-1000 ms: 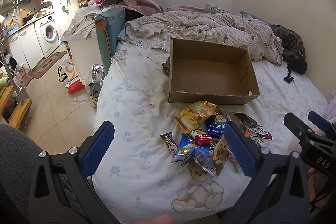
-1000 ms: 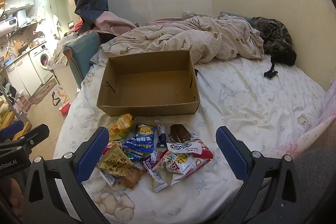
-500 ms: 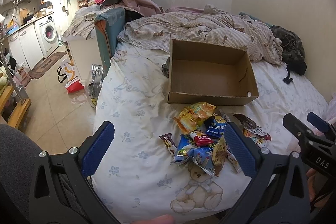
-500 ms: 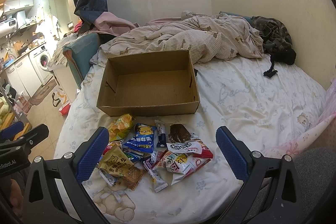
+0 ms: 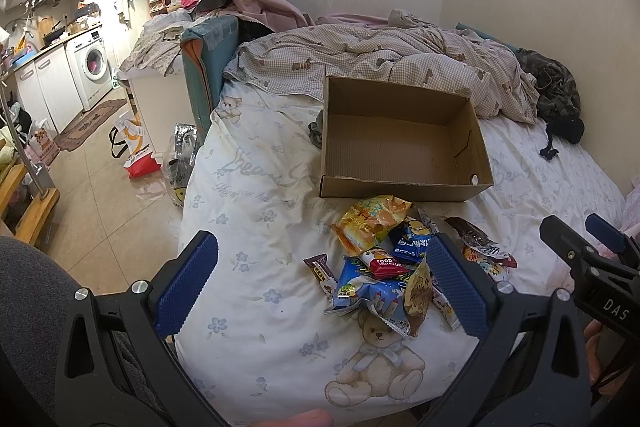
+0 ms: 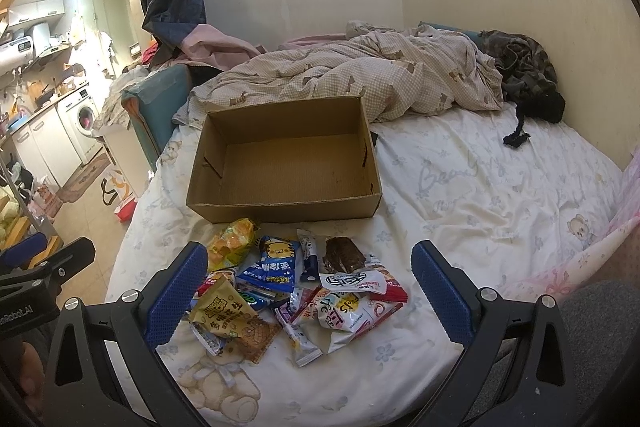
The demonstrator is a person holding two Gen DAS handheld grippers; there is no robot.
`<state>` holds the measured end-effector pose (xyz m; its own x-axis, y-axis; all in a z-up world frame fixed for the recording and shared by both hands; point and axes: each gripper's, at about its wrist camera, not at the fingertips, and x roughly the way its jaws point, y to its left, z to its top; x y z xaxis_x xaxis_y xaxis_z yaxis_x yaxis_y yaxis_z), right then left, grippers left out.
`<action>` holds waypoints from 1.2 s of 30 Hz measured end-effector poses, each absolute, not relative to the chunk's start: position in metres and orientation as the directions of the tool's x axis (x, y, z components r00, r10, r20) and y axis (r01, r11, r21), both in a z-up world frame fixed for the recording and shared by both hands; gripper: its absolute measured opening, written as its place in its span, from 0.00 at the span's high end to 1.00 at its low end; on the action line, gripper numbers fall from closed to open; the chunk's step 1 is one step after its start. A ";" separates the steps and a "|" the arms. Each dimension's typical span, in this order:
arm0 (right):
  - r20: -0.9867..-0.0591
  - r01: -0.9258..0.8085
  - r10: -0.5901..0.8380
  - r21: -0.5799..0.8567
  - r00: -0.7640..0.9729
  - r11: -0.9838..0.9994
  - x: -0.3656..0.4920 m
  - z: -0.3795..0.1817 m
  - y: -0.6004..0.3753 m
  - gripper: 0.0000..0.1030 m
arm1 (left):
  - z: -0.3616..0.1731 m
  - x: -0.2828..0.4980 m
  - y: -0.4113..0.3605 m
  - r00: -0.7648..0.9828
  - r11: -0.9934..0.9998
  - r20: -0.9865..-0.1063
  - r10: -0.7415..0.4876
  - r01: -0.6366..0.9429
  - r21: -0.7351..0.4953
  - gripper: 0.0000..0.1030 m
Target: Organize snacks
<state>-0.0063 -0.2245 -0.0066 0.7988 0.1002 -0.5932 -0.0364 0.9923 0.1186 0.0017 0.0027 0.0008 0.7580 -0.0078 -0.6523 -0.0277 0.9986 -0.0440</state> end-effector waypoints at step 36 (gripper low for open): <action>-0.593 -0.032 0.105 0.133 0.798 0.991 -0.008 -0.004 -0.226 0.00 | 0.007 0.001 0.005 0.757 0.999 -0.654 -0.007 -0.028 -0.044 0.00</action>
<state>-0.0078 -0.2263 -0.0041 0.7980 0.1052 -0.5934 -0.0318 0.9906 0.1328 0.0015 0.0051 0.0074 0.7568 -0.0073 -0.6536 -0.0281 0.9986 -0.0437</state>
